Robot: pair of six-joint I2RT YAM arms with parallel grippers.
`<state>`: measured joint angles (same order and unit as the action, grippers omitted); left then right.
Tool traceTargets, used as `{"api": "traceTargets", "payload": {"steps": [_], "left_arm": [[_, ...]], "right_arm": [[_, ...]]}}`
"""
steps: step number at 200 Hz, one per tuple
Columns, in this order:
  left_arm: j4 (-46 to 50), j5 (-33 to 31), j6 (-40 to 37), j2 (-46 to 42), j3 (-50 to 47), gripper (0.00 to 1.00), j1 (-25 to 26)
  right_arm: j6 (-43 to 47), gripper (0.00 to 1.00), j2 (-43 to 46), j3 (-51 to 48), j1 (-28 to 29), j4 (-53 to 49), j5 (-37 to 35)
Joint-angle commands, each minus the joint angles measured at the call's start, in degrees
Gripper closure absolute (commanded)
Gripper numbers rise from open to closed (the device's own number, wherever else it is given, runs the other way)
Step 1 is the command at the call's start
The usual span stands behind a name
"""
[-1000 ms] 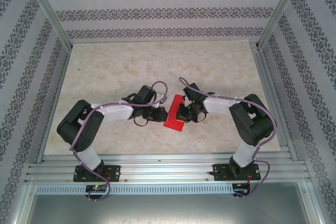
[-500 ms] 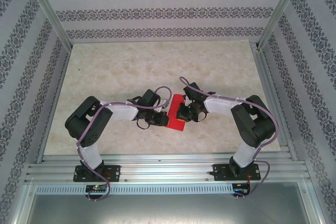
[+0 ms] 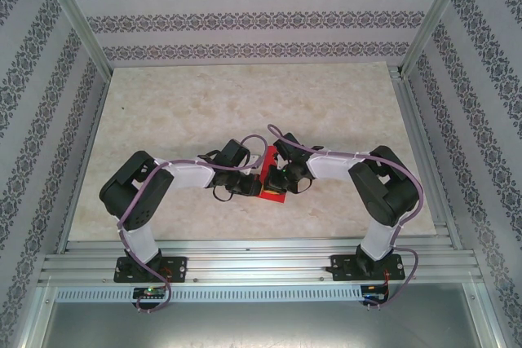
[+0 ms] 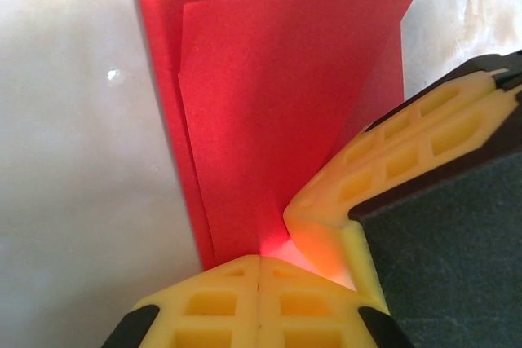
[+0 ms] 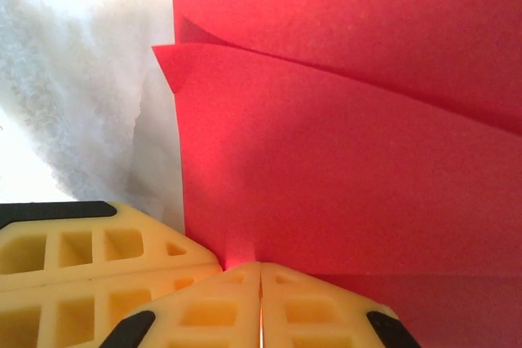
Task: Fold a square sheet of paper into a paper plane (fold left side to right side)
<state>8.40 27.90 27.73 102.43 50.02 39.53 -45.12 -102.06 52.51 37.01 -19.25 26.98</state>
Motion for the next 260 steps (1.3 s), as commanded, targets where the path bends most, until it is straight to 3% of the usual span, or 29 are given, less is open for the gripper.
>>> {"api": "traceTargets", "payload": {"steps": [1, 46, 114, 165, 222, 260], "left_arm": [[6.2, -6.4, -1.3, 1.5, -2.9, 0.94, 0.6], [7.0, -8.2, -1.4, 1.5, -4.5, 0.95, 0.6], [6.1, -8.3, -1.1, 0.9, -6.0, 0.95, 0.5], [6.0, -6.9, -0.4, -2.7, -3.8, 0.92, 0.5], [5.5, -3.0, 2.6, -11.0, 0.6, 0.65, -2.5], [0.5, -0.4, 6.4, -16.0, -2.9, 0.45, -7.1]], "right_arm": [[-0.1, 0.92, -2.1, 0.8, -0.4, 0.5, -3.0], [0.5, 0.92, -0.4, -1.9, -5.7, 1.1, -3.7], [8.9, 0.92, 0.3, -0.9, -13.0, -7.7, -8.4], [10.9, 0.86, 7.5, -1.9, -16.2, -6.9, -7.2], [5.2, 0.59, 16.8, -12.1, -17.3, 9.9, 5.1], [1.2, 0.5, 15.4, -16.5, -14.3, 18.1, 7.2]]}}
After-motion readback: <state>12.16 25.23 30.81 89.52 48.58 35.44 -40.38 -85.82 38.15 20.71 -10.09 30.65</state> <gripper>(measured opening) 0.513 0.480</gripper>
